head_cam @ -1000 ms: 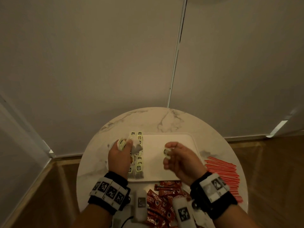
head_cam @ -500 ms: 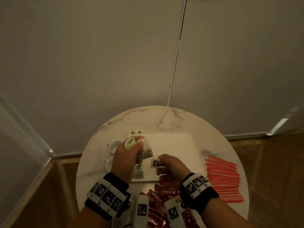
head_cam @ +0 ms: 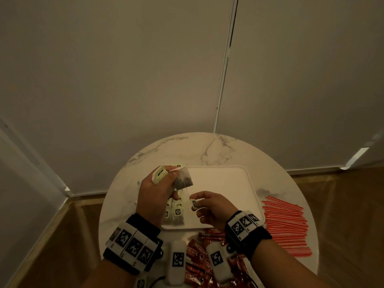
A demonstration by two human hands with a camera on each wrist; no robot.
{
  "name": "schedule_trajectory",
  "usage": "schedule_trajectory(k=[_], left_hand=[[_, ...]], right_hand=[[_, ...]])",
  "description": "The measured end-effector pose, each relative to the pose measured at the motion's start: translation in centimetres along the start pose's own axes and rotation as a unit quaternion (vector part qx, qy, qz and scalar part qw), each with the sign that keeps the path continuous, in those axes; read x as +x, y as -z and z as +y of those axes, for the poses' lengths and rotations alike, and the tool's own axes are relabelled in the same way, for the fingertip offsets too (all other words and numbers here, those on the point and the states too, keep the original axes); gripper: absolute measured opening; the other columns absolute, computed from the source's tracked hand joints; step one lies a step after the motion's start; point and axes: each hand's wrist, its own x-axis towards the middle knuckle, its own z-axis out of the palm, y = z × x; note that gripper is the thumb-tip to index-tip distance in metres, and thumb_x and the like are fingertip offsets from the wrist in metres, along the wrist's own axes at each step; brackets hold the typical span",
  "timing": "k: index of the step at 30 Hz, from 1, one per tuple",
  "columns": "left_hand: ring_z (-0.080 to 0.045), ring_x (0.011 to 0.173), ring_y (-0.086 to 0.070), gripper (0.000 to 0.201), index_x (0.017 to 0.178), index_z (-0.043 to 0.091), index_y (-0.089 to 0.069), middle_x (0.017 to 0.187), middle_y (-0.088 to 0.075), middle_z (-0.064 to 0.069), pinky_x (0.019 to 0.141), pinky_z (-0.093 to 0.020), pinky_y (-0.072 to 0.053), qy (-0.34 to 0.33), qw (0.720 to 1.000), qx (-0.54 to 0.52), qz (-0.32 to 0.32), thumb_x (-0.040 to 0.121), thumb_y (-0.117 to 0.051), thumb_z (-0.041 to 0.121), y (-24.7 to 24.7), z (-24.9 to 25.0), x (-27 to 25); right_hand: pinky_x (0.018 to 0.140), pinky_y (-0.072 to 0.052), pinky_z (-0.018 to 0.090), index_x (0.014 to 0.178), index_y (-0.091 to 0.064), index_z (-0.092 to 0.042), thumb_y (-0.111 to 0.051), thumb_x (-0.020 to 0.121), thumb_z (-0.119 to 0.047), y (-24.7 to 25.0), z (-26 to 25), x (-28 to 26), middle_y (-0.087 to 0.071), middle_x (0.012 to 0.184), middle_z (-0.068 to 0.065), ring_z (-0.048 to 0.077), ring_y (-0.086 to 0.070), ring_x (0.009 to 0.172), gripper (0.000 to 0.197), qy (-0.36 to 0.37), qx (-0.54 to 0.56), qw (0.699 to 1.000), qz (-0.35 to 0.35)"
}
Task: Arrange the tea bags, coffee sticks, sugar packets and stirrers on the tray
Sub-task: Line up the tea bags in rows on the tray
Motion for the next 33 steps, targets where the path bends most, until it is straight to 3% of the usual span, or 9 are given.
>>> schedule_trajectory(k=[5, 11, 16, 19, 21, 25, 28, 31, 33], left_hand=[[-0.026, 0.056, -0.053, 0.016, 0.092, -0.001, -0.066, 0.075, -0.062, -0.017, 0.043, -0.026, -0.045, 0.002, 1.0, -0.019, 0.025, 0.094, -0.053, 0.008, -0.6, 0.0, 0.0], [-0.026, 0.064, -0.065, 0.033, 0.069, 0.022, -0.068, 0.074, -0.071, -0.014, 0.048, -0.027, -0.051, 0.074, 0.987, -0.115, 0.079, 0.096, -0.051, 0.015, 0.0, -0.1, 0.5], [-0.028, 0.067, -0.069, 0.014, 0.086, 0.018, -0.061, 0.079, -0.072, -0.014, 0.046, -0.026, -0.047, 0.125, 0.973, -0.166, 0.097, 0.096, -0.051, 0.015, 0.7, -0.3, 1.0], [-0.019, 0.05, -0.059, 0.016, 0.075, 0.014, -0.059, 0.061, -0.06, -0.005, 0.041, -0.024, -0.042, 0.139, 0.98, -0.121, 0.08, 0.091, -0.056, 0.01, 0.8, -0.6, 1.1], [-0.017, 0.042, -0.047, 0.016, 0.072, 0.011, -0.058, 0.059, -0.051, -0.006, 0.039, -0.022, -0.038, 0.148, 0.984, -0.078, 0.056, 0.089, -0.059, 0.007, 0.6, -0.9, 1.0], [-0.019, 0.052, -0.048, 0.004, 0.085, 0.009, -0.063, 0.071, -0.061, -0.009, 0.039, -0.023, -0.036, 0.175, 0.984, -0.007, -0.002, 0.087, -0.061, 0.007, 0.1, -1.6, 0.3], [-0.02, 0.058, -0.051, 0.012, 0.099, 0.006, -0.065, 0.076, -0.063, -0.011, 0.04, -0.022, -0.037, 0.186, 0.981, 0.04, -0.039, 0.088, -0.062, 0.01, -0.2, -2.1, -0.4], [-0.017, 0.056, -0.053, 0.013, 0.101, 0.01, -0.066, 0.073, -0.064, -0.008, 0.041, -0.022, -0.037, 0.197, 0.977, 0.057, -0.054, 0.088, -0.063, 0.012, -0.4, -2.6, -0.7], [-0.015, 0.053, -0.053, 0.015, 0.102, 0.009, -0.065, 0.071, -0.064, -0.007, 0.041, -0.022, -0.038, 0.202, 0.976, 0.056, -0.061, 0.088, -0.064, 0.012, -0.5, -2.7, -0.9]], right_hand=[[0.045, -0.041, 0.022, 0.084, -0.061, -0.006, -0.046, 0.088, 0.007, -0.2, 0.9, -0.1, -0.062, 0.068, 0.01, 0.017, -0.053, 0.05, 0.02, -0.024, 0.043, 0.999, -0.017], [0.051, -0.043, 0.025, 0.085, -0.059, -0.009, -0.054, 0.081, 0.005, 0.7, 1.8, -0.9, -0.059, 0.073, 0.007, 0.017, -0.052, 0.056, 0.016, 0.031, 0.123, 0.989, -0.07], [0.05, -0.044, 0.026, 0.083, -0.062, -0.011, -0.061, 0.075, 0.001, 1.1, 1.9, -1.0, -0.057, 0.077, 0.009, 0.016, -0.052, 0.055, 0.014, 0.04, 0.106, 0.991, -0.076], [0.048, -0.043, 0.025, 0.077, -0.061, -0.01, -0.055, 0.086, 0.006, 0.7, 1.5, -0.8, -0.056, 0.078, 0.012, 0.015, -0.051, 0.052, 0.02, 0.044, 0.056, 0.997, -0.031], [0.046, -0.043, 0.025, 0.078, -0.061, -0.011, -0.052, 0.089, 0.003, 0.3, 0.6, -0.7, -0.055, 0.073, 0.008, 0.013, -0.048, 0.051, 0.02, 0.064, 0.007, 0.998, 0.004], [0.047, -0.053, 0.03, 0.084, -0.061, -0.012, -0.054, 0.09, -0.003, -0.3, -2.5, -0.8, -0.055, 0.062, 0.006, 0.018, -0.056, 0.054, 0.012, 0.129, -0.048, 0.99, 0.027], [0.055, -0.055, 0.033, 0.088, -0.06, -0.008, -0.053, 0.089, 0.001, -0.9, -4.7, -1.2, -0.063, 0.072, 0.009, 0.02, -0.062, 0.065, 0.011, 0.177, -0.056, 0.983, 0.006], [0.062, -0.054, 0.034, 0.087, -0.063, -0.004, -0.058, 0.087, 0.001, -1.2, -6.0, -1.4, -0.065, 0.083, 0.014, 0.019, -0.062, 0.069, 0.007, 0.216, -0.082, 0.973, 0.0], [0.06, -0.051, 0.031, 0.085, -0.064, -0.004, -0.062, 0.084, 0.003, -1.2, -6.3, -1.5, -0.067, 0.079, 0.01, 0.016, -0.062, 0.067, 0.007, 0.251, -0.131, 0.959, 0.007]])
